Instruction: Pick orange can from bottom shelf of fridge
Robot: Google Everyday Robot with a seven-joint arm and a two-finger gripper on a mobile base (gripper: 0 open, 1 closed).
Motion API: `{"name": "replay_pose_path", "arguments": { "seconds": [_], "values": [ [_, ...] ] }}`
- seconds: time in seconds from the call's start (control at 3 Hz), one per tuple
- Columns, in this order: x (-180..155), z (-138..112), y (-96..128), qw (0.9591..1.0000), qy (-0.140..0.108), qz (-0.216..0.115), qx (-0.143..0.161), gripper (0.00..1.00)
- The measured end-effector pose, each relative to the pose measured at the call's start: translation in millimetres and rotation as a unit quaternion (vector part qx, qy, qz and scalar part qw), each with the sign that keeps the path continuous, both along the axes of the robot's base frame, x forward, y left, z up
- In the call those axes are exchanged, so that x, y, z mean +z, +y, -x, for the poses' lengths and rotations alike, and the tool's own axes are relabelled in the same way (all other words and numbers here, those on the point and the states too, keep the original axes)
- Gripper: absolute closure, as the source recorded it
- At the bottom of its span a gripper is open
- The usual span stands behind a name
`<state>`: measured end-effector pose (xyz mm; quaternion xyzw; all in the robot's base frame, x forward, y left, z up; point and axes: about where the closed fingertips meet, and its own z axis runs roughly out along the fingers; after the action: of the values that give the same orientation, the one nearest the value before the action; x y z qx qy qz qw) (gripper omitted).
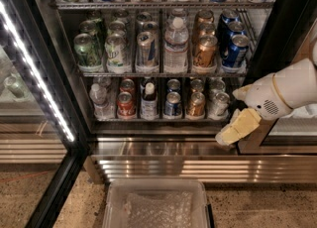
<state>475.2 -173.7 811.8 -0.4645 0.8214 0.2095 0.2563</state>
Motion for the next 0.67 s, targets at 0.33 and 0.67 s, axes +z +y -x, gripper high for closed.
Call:
{"name": "replay_pose_path", "arguments": {
  "seconds": [0.33, 0.67],
  "values": [
    [-18, 3, 2, 0.9996, 0.013, -0.024, -0.012, 0.0],
    [-62, -6, -10, 0.9956, 0.019, -0.075, -0.053, 0.0]
  ]
}}
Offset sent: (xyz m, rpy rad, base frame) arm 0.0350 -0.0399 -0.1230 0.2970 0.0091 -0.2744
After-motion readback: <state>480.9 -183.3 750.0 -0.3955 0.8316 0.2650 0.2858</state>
